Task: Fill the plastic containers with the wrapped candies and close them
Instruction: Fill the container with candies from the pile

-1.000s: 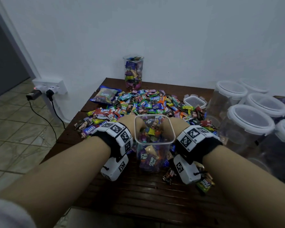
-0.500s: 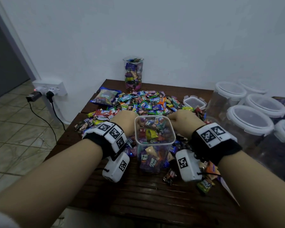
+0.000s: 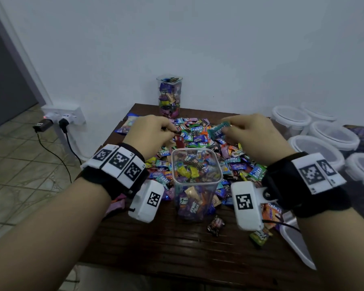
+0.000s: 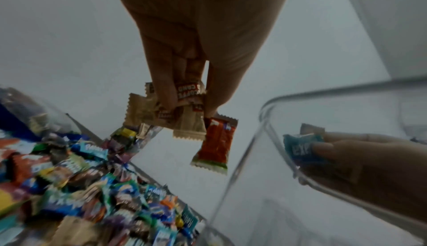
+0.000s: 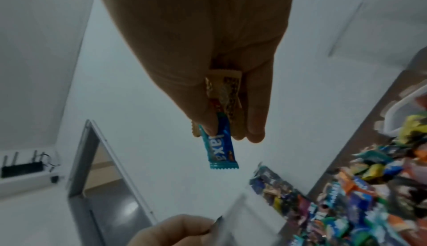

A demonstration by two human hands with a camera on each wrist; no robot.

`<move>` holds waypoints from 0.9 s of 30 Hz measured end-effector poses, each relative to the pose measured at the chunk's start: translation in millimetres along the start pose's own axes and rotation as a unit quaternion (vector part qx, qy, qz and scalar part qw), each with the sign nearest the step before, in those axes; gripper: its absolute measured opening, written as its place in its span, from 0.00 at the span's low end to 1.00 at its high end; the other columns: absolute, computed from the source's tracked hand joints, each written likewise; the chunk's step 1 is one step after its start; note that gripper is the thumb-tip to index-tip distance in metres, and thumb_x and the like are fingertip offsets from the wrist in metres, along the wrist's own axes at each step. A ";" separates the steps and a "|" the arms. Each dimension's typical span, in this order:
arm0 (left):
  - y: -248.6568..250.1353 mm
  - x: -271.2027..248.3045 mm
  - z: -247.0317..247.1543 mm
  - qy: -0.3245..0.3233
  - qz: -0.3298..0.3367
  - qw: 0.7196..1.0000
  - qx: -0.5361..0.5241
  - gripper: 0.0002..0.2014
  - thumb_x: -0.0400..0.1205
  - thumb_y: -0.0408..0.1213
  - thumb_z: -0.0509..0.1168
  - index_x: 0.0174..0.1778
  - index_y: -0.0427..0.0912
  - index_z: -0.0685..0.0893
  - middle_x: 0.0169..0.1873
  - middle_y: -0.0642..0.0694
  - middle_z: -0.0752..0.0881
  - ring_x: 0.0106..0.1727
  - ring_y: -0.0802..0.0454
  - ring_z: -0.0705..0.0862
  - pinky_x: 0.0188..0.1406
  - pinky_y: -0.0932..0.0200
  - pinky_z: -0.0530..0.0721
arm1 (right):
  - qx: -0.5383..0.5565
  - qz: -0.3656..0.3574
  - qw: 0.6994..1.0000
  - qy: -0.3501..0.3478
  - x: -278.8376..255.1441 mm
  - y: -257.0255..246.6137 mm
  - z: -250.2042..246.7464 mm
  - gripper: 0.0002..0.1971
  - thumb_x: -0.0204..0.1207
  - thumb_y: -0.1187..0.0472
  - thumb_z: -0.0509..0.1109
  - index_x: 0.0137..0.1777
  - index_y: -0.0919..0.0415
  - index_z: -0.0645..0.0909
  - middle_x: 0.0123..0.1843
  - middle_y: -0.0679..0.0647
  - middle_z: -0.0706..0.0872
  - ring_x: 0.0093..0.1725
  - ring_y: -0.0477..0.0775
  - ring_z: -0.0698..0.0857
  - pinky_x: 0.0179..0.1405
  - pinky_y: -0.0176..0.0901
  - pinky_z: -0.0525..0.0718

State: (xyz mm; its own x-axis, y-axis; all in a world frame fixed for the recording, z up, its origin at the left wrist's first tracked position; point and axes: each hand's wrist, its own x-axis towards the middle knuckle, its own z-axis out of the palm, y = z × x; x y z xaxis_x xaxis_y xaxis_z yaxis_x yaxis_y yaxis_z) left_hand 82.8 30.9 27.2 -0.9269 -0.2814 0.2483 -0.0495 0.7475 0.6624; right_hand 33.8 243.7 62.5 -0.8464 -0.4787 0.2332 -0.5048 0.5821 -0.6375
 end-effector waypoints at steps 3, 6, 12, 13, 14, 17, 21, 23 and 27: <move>4.8 -2.4 -8.6 0.023 0.006 0.999 -0.029 0.04 0.80 0.32 0.67 0.44 0.43 0.88 0.34 0.49 0.89 0.38 0.54 0.90 0.50 0.50 0.88 | 0.036 -0.033 0.999 0.000 -10.4 -13.7 -3.2 0.11 0.79 0.61 0.66 0.55 0.49 0.87 0.44 0.66 0.88 0.49 0.70 0.84 0.48 0.57 0.83; 12.1 -7.3 -16.4 0.047 0.021 0.998 -0.029 0.05 0.80 0.33 0.68 0.46 0.45 0.88 0.33 0.49 0.89 0.37 0.57 0.88 0.50 0.52 0.87 | 0.058 -0.059 0.996 -0.035 -22.0 -24.6 -0.2 0.11 0.79 0.60 0.66 0.55 0.46 0.87 0.45 0.64 0.89 0.48 0.71 0.84 0.49 0.60 0.84; 23.7 -20.4 -20.9 0.084 0.039 0.995 -0.029 0.04 0.79 0.36 0.69 0.44 0.50 0.88 0.27 0.61 0.81 0.28 0.68 0.80 0.34 0.73 0.75 | 0.005 -0.079 0.995 -0.056 -37.5 -31.4 14.6 0.16 0.80 0.66 0.63 0.62 0.50 0.85 0.26 0.49 0.77 0.26 0.45 0.71 0.26 0.36 0.67; 25.4 -22.7 -20.8 0.084 0.042 0.995 -0.029 0.05 0.79 0.36 0.69 0.44 0.51 0.88 0.27 0.61 0.80 0.29 0.67 0.79 0.34 0.73 0.74 | -0.012 -0.085 0.994 -0.061 -39.1 -31.9 16.6 0.16 0.79 0.66 0.63 0.62 0.52 0.85 0.30 0.50 0.82 0.30 0.44 0.76 0.30 0.36 0.72; 26.4 -24.5 -20.6 0.082 0.045 0.995 -0.032 0.05 0.79 0.36 0.69 0.43 0.52 0.87 0.28 0.61 0.80 0.31 0.65 0.79 0.36 0.69 0.75 | -0.026 -0.088 0.994 -0.065 -40.7 -32.6 17.9 0.15 0.79 0.65 0.63 0.62 0.55 0.85 0.38 0.52 0.87 0.36 0.43 0.80 0.38 0.37 0.76; 30.1 -29.9 -21.1 0.077 0.053 0.995 -0.040 0.06 0.79 0.36 0.69 0.42 0.53 0.86 0.29 0.58 0.81 0.33 0.60 0.79 0.40 0.60 0.78 | -0.032 -0.076 0.995 -0.060 -44.1 -32.0 20.7 0.17 0.81 0.62 0.64 0.69 0.56 0.80 0.60 0.51 0.86 0.52 0.45 0.82 0.58 0.38 0.76; 33.3 -34.9 -23.1 0.080 0.055 0.994 -0.057 0.04 0.79 0.35 0.69 0.43 0.48 0.89 0.31 0.53 0.83 0.36 0.55 0.83 0.43 0.56 0.82 | 0.058 -0.058 0.997 -0.002 -49.5 -21.0 25.1 0.22 0.77 0.54 0.70 0.71 0.52 0.77 0.65 0.46 0.82 0.61 0.43 0.80 0.68 0.44 0.75; 35.9 -38.1 -23.2 0.076 0.060 0.993 -0.074 0.05 0.79 0.34 0.69 0.43 0.50 0.88 0.34 0.48 0.86 0.40 0.48 0.87 0.47 0.49 0.85 | 0.127 -0.034 0.991 -0.005 -54.5 -9.6 29.7 0.34 0.69 0.42 0.72 0.76 0.46 0.70 0.72 0.41 0.75 0.71 0.40 0.73 0.73 0.46 0.71; 40.9 -43.7 -21.3 0.058 0.075 0.990 -0.105 0.08 0.78 0.34 0.70 0.41 0.53 0.87 0.36 0.48 0.87 0.42 0.46 0.88 0.50 0.43 0.85 | 0.217 0.032 0.970 -0.109 -63.2 3.4 40.2 0.56 0.58 0.37 0.79 0.82 0.40 0.48 0.79 0.35 0.63 0.75 0.32 0.65 0.76 0.44 0.68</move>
State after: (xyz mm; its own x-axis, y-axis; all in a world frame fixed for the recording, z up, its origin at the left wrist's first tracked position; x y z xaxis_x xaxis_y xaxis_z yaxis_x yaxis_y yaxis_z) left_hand 129.2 60.9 58.5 -0.8681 -0.2541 0.4265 0.1746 0.6479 0.7414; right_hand 92.3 249.5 16.0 -0.7938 -0.6058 0.0533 -0.2948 0.3066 -0.9050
